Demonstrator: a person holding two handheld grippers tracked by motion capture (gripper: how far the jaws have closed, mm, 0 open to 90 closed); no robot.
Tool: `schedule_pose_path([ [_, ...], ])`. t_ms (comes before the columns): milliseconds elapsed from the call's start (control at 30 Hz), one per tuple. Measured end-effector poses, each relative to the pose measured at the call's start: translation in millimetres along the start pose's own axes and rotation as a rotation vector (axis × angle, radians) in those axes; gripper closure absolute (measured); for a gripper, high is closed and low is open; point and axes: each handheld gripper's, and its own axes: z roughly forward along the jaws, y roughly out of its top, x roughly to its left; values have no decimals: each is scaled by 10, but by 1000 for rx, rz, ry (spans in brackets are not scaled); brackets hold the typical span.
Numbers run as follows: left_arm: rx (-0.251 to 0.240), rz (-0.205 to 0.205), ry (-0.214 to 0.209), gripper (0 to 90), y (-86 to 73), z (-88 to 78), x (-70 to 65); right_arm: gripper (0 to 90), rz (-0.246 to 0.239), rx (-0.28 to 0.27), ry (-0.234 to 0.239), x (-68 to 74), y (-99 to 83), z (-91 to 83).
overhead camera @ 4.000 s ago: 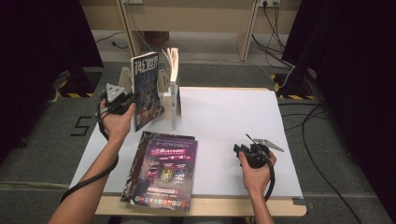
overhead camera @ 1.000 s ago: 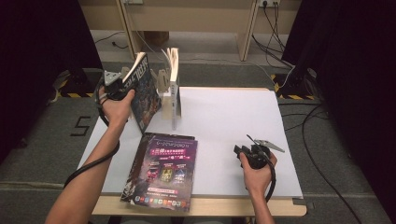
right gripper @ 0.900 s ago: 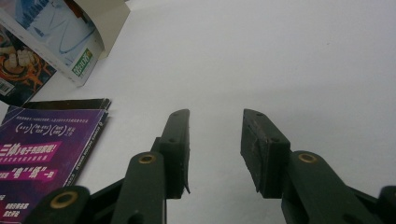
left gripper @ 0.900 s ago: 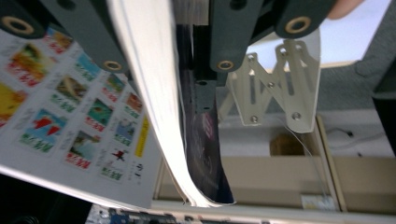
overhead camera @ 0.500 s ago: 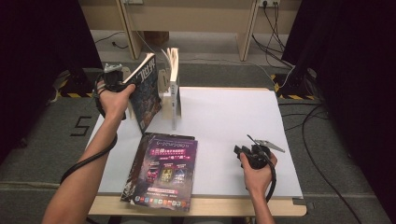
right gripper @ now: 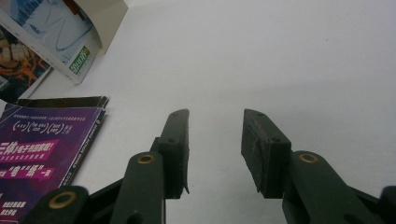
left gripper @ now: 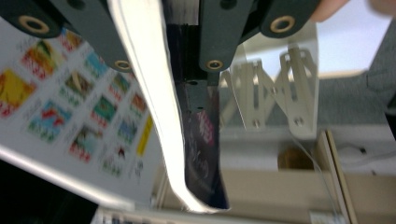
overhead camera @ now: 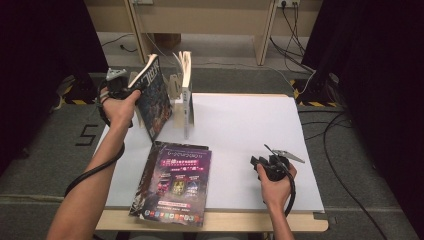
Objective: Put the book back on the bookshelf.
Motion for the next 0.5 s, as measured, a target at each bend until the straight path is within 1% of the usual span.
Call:
schedule_pose_path([
  [33,-48,8,5,824,1,-10,-11,623,1,-1,-2,1,-1,2],
  [67,-83,32,13,824,-2,-12,-31,623,3,0,-3,3,-2,8],
  [100,-111,49,22,824,-9,-9,-52,623,10,3,-1,10,-5,12],
  [133,-128,58,37,823,-19,-1,-68,623,-10,-3,-4,3,-4,15],
  [167,-135,63,51,823,-32,10,-75,623,-4,4,-1,13,-7,10],
  [200,-136,63,58,823,-52,24,-77,623,-14,0,-2,9,-9,11],
  [267,-130,65,65,823,-112,61,-72,624,-9,-2,1,14,-10,0],
  [333,-122,67,80,823,-182,90,-63,624,-14,-7,-1,6,-5,-6],
  [367,-117,65,88,823,-217,103,-54,624,-2,-8,0,10,-4,-8],
  [400,-128,63,92,822,-249,111,-43,624,-2,-7,2,5,0,-14],
  [433,-131,72,104,822,-253,101,-42,624,-3,-9,0,1,1,-16],
  [500,-126,71,117,821,-249,82,-48,624,-10,-9,-3,-11,2,-21],
])
